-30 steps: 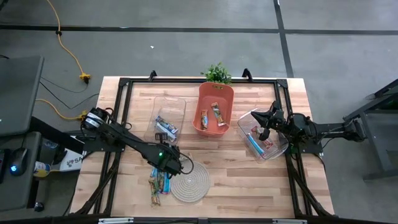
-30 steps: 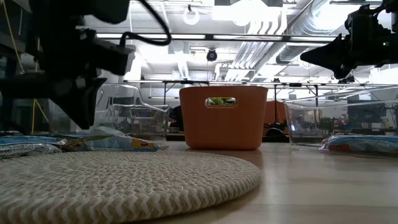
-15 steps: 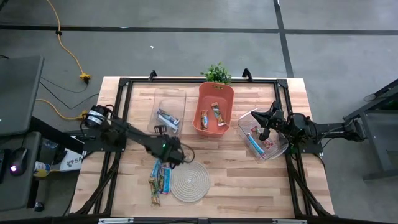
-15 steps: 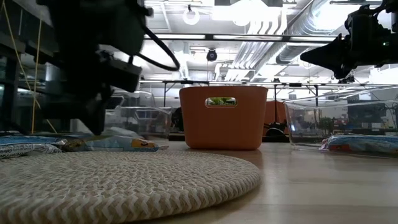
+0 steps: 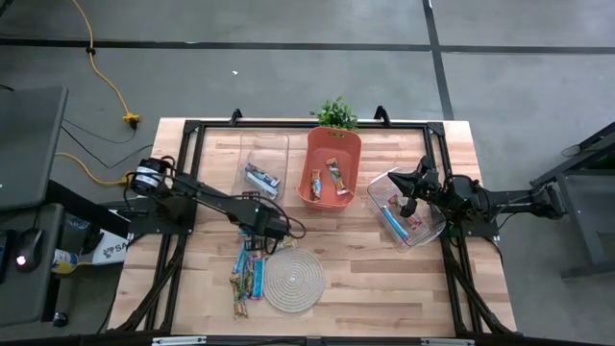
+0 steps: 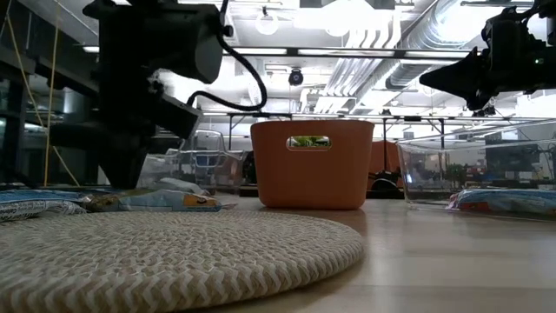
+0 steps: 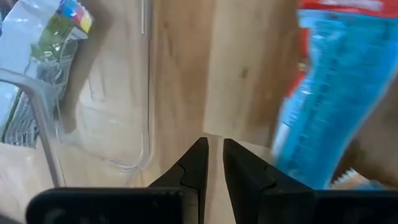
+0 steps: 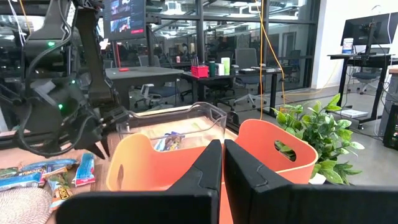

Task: Pick and place Granola Bars by type
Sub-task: Put the red granola bar into the right transparent bin

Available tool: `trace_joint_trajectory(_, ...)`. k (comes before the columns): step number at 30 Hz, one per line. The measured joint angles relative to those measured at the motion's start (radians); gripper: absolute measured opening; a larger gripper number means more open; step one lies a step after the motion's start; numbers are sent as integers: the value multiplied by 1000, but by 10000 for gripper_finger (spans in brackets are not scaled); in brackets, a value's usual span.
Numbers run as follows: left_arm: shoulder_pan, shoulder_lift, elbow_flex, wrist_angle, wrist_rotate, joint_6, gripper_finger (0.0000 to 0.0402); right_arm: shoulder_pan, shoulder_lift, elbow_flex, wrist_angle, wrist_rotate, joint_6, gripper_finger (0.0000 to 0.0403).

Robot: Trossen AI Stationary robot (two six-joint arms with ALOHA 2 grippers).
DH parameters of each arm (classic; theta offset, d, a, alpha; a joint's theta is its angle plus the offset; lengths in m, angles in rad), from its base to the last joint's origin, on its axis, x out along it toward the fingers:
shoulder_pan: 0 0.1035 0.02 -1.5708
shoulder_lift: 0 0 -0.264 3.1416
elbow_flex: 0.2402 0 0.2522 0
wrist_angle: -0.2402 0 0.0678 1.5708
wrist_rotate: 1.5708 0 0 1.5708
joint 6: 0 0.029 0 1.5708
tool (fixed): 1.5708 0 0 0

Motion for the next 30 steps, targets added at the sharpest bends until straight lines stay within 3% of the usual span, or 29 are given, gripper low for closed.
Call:
trace_joint_trajectory(7,-6,-14,5,-7,56,104,46,0,0,0,1,0,0,0)
trace_joint_trajectory(21,-8,-11,142,-136,-4,76,46,0,0,0,1,0,0,0)
trace_joint_trajectory(26,-46,-11,224,-191,60,80,46,0,0,0,1,0,0,0)
trace_joint_trajectory(30,-103,-11,273,-173,210,132,46,0,0,0,1,0,0,0)
